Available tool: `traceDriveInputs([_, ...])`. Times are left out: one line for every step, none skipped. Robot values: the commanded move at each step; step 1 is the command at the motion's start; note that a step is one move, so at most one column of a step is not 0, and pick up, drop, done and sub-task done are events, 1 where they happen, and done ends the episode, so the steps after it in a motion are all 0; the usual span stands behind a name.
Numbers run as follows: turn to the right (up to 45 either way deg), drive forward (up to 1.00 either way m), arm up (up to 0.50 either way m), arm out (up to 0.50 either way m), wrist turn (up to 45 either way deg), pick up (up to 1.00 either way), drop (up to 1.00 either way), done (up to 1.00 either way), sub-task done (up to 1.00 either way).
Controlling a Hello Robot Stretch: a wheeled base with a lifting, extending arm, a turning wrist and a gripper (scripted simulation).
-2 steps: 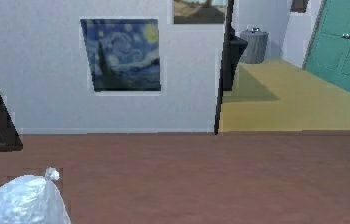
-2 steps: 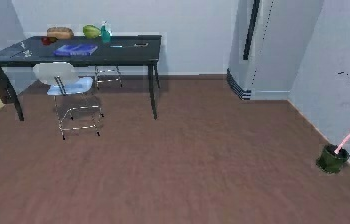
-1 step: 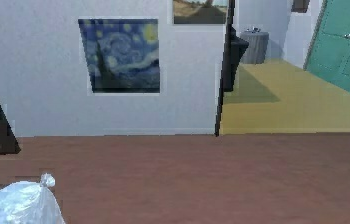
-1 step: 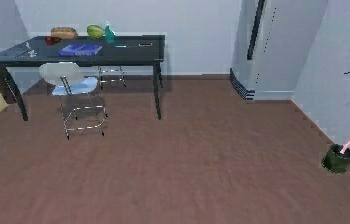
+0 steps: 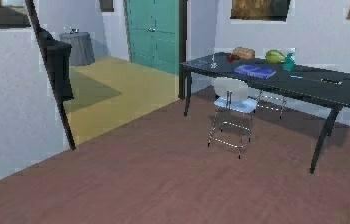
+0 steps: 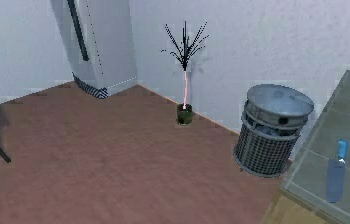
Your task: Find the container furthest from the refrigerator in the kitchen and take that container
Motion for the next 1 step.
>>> traceDriveInputs([3.0,0.0,0.0,0.0,0.0,0.0,0.0,0.0,0.0])
